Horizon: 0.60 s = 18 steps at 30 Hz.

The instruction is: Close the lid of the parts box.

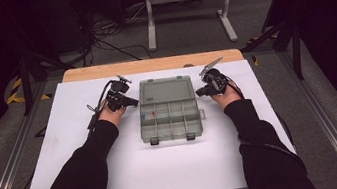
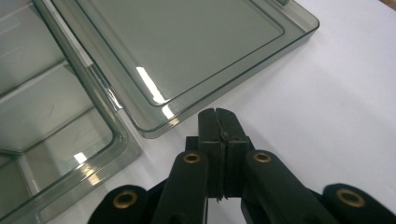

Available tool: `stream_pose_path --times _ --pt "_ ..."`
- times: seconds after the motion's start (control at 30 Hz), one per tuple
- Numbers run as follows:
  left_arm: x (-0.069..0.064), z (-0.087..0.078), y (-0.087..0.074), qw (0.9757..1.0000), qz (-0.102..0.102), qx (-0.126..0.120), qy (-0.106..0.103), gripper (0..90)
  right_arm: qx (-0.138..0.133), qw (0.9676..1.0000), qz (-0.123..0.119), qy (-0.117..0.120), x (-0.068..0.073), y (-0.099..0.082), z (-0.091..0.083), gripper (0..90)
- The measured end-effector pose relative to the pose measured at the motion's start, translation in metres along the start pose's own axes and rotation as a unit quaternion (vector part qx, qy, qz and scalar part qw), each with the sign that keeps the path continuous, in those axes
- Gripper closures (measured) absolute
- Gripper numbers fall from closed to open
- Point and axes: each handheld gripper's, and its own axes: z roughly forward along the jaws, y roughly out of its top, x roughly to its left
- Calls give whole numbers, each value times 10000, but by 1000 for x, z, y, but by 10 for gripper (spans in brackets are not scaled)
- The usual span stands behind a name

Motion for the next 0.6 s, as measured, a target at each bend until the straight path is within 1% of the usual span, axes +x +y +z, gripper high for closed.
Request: stream_pose_path --times 0.1,0.13,0.23,0.4,0.53,0.6 --pt "1 2 0 10000 -12 -14 -39 899 24 10000 -3 13 -1 0 2 898" --pt "1 2 0 10000 -51 -18 -38 899 35 10000 17 17 0 0 3 898" --pt "1 2 0 10000 25 -44 -21 899 71 10000 -40 19 0 0 5 898" --pt "1 3 0 10000 61 -65 -9 899 152 9999 -54 -19 1 2 8 897" --pt "1 4 0 9999 92 -97 -10 899 152 9999 -28 -20 0 2 10 897" --pt "1 4 1 9999 74 -111 -19 899 155 9999 -40 -25 0 2 10 897"
